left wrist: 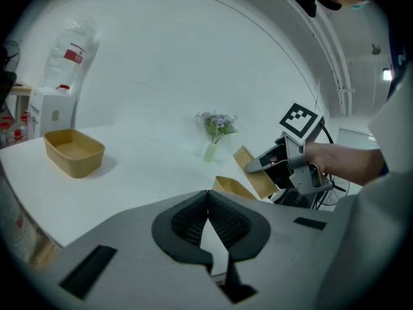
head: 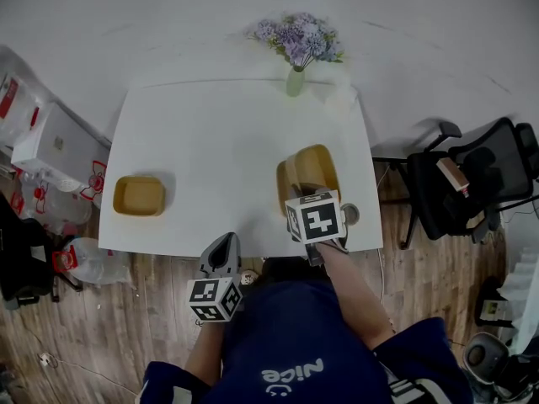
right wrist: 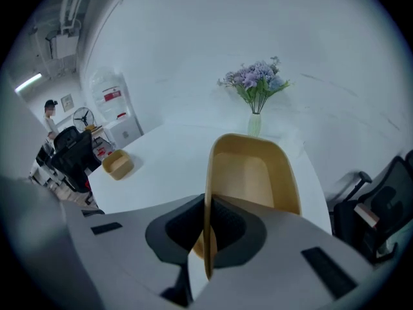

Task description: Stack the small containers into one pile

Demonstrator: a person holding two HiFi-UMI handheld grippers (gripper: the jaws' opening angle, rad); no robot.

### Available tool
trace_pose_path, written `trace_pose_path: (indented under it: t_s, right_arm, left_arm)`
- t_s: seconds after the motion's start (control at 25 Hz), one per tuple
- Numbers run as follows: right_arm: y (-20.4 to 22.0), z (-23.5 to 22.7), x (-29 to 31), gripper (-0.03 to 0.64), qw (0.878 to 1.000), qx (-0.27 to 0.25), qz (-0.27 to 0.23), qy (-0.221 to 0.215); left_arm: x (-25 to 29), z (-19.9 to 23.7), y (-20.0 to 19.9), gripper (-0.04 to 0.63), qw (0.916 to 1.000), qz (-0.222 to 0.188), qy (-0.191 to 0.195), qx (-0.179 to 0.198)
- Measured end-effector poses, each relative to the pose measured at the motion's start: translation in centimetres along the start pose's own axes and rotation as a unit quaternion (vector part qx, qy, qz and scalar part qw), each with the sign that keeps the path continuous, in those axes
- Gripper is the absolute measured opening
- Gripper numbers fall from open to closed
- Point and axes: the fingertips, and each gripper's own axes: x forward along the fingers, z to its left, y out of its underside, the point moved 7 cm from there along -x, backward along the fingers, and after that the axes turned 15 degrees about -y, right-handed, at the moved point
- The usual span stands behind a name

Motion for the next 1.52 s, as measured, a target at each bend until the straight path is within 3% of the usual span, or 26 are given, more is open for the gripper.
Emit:
trace_pose_path:
  t_s: [0.72, 0.96, 1.52]
  right_arm:
    - [1.0, -0.2, 4.4, 0.052, 0.993, 0.103, 0.036, 0.031]
    - [1.3, -0.5, 5.0, 0.052, 0.993, 0.087, 0.057, 0.060]
    - [2.0, -0.4, 6.8, 0.052, 0.990, 0.115, 0.063, 0.057]
  left_arm:
    - [0.8, 2.9, -0.1, 0.018, 0.9998, 0.016, -0.015, 0.003]
    - [1.1, 4.0, -0.1, 0.018, 0.9996, 0.025, -0.014, 0.004]
    - [1.7, 4.4, 0.1, 0.018, 0.9994, 0.032, -0.013, 0.007]
